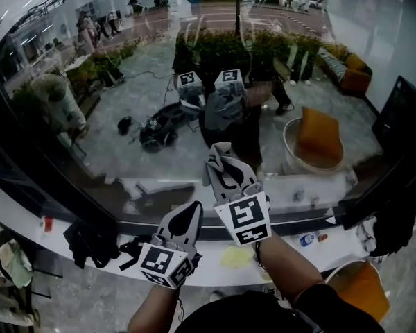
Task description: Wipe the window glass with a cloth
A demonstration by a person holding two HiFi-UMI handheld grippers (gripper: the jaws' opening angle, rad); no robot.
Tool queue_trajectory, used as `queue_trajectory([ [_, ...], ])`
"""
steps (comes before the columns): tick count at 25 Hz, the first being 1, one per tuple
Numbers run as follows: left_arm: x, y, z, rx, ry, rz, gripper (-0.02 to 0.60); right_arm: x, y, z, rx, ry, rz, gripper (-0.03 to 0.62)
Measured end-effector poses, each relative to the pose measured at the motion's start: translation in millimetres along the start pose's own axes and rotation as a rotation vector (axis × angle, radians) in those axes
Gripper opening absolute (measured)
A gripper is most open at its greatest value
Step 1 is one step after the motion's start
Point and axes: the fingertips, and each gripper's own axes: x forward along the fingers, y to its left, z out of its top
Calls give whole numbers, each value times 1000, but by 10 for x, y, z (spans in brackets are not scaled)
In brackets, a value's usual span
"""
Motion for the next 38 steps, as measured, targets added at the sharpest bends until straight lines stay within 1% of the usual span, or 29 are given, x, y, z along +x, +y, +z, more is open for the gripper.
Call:
queue_trajectory([
  [3,155,-129,75,22,-9,-20,6,-34,-204,50,7,-14,-22,52],
  [5,229,-193,106,22,-12,-28,6,-47,-310,72,16,-20,-38,52],
  [11,308,-239,111,51,-8,-48,6,15,-455,29,35,-1,-61,52],
  [19,293,-240,36,45,15,-40,6,113,-537,-47,50,24,-76,52],
  [24,238,-223,40,56,17,-32,6,172,-650,-93,70,42,-111,52],
  [27,210,-199,23,38,25,-23,6,188,-737,-145,85,53,-131,52],
  [30,210,-210,18,14,27,-20,6,188,-754,-153,74,59,-132,52],
  [32,215,-227,15,14,28,-26,6,186,-757,-157,67,65,-129,52],
  [35,218,-268,-17,45,35,-50,6,144,-805,-165,65,70,-135,52],
  [38,266,-330,-22,28,34,-51,6,48,-918,-189,70,71,-150,52],
])
